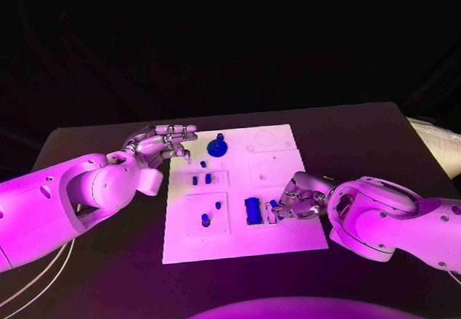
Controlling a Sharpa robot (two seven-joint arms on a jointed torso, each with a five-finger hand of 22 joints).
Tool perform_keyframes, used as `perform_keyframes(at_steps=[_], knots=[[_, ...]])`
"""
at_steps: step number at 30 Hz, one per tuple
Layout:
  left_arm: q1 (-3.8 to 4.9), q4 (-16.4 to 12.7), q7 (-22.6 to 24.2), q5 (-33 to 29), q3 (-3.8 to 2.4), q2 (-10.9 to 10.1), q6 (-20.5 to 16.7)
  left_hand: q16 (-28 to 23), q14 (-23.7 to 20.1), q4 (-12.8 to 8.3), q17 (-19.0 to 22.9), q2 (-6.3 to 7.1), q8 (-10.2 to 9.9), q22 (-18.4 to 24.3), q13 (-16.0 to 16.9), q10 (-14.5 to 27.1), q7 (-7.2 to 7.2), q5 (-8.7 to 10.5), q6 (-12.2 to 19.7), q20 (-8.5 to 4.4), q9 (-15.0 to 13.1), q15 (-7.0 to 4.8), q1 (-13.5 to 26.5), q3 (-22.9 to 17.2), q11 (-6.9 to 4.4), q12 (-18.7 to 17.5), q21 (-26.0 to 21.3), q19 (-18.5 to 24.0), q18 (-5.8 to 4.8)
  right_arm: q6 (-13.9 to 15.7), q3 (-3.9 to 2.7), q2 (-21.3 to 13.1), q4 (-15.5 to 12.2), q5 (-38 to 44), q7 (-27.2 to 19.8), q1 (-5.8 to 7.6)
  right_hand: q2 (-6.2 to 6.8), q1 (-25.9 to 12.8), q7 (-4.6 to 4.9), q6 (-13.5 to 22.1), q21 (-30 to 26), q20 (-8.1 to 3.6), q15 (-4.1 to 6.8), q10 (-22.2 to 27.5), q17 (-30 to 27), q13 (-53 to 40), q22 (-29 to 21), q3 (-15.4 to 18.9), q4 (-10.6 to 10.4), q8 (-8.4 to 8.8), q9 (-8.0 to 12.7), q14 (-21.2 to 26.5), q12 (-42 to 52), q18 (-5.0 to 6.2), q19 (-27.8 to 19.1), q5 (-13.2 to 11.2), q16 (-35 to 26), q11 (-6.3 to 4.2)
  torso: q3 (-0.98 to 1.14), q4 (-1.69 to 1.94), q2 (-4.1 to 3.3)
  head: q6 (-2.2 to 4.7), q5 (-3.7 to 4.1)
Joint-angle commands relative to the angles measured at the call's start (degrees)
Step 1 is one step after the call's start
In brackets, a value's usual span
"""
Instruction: Assemble the parts on the task board
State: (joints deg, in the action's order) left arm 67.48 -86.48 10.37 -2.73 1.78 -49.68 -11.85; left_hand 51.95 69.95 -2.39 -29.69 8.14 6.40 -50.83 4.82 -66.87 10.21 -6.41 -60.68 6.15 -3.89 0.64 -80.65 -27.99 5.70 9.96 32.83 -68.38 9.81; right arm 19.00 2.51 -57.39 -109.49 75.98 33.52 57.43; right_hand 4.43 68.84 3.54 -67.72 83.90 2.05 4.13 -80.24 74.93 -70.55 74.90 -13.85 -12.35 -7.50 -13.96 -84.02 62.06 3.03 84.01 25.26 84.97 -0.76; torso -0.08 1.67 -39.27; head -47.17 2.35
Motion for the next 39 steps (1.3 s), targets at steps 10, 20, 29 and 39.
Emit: perform_keyframes(at_steps=[10,20,29,39], knots=[[0.02,-0.3,-0.1,0.1,-0.04,-0.1,1.2,-0.1,-0.7,-0.7,0.2,-0.27,0.2,0.0,0.0,0.6,-0.01,-0.27,0.5,-0.13,0.0,-0.16,-0.2,-0.3,0.02,0.6,-0.4,0.4,0.69,-4.4,0.02,1.4,0.8,-0.8,0.8,-0.35,-0.25,-1.3,-0.16,-0.9,0.2,-0.33,0.53,-0.7,8.6,-0.8,6.2,0.5,-0.8,-0.30,-0.3,-4.7,1.0,-0.79,1.4,1.7,0.4,-0.23,0.03,-0.16,0.02,-0.18,-0.12],[0.02,-0.4,-0.1,0.1,-0.04,-0.2,1.2,-0.1,-0.7,-0.7,0.2,-0.27,0.2,0.0,0.0,0.6,-0.01,-0.27,0.5,-0.13,0.0,-0.16,-0.2,-0.3,0.02,0.6,-0.4,0.4,0.69,-4.3,0.02,1.8,1.0,0.5,0.9,-0.53,0.53,-4.2,-0.13,-1.1,0.2,-0.37,0.49,-0.9,8.5,-1.2,6.2,3.6,-2.6,-0.63,-0.7,-4.7,1.1,-0.80,1.3,0.3,0.3,-0.16,0.01,-0.04,0.03,-0.25,-0.10],[0.02,-0.4,-0.1,0.1,-0.04,-0.2,1.3,-0.1,-0.7,-0.7,0.2,-0.27,0.2,0.0,0.0,0.6,-0.01,-0.27,0.5,-0.13,0.0,-0.16,-0.2,-0.3,0.02,0.6,-0.4,0.4,0.69,-3.8,0.02,1.9,0.8,1.4,0.7,-0.56,-0.55,-9.8,-0.34,-1.0,0.2,-0.41,0.58,-1.1,8.6,-1.9,6.3,11.0,-4.3,-1.06,-1.2,-4.7,1.5,-0.81,1.4,-10.6,0.4,-0.28,0.03,-0.06,0.03,-0.21,-0.17],[0.02,-0.3,-0.3,0.1,-0.04,-0.2,1.4,-0.1,-0.7,-0.8,0.2,-0.30,0.2,0.0,0.0,0.6,0.00,-0.27,0.5,-0.14,0.0,-0.16,-0.2,-0.4,0.04,0.6,-0.4,0.4,0.68,-4.1,0.02,-0.2,-0.2,1.7,-1.5,-0.61,-1.67,-10.3,-0.38,-0.9,0.2,-0.43,0.59,-1.2,8.8,-2.4,6.3,14.9,-3.7,-1.36,-1.7,-4.7,1.6,-0.82,1.4,-14.0,0.6,-0.32,0.01,0.01,0.06,-0.23,-0.06]])
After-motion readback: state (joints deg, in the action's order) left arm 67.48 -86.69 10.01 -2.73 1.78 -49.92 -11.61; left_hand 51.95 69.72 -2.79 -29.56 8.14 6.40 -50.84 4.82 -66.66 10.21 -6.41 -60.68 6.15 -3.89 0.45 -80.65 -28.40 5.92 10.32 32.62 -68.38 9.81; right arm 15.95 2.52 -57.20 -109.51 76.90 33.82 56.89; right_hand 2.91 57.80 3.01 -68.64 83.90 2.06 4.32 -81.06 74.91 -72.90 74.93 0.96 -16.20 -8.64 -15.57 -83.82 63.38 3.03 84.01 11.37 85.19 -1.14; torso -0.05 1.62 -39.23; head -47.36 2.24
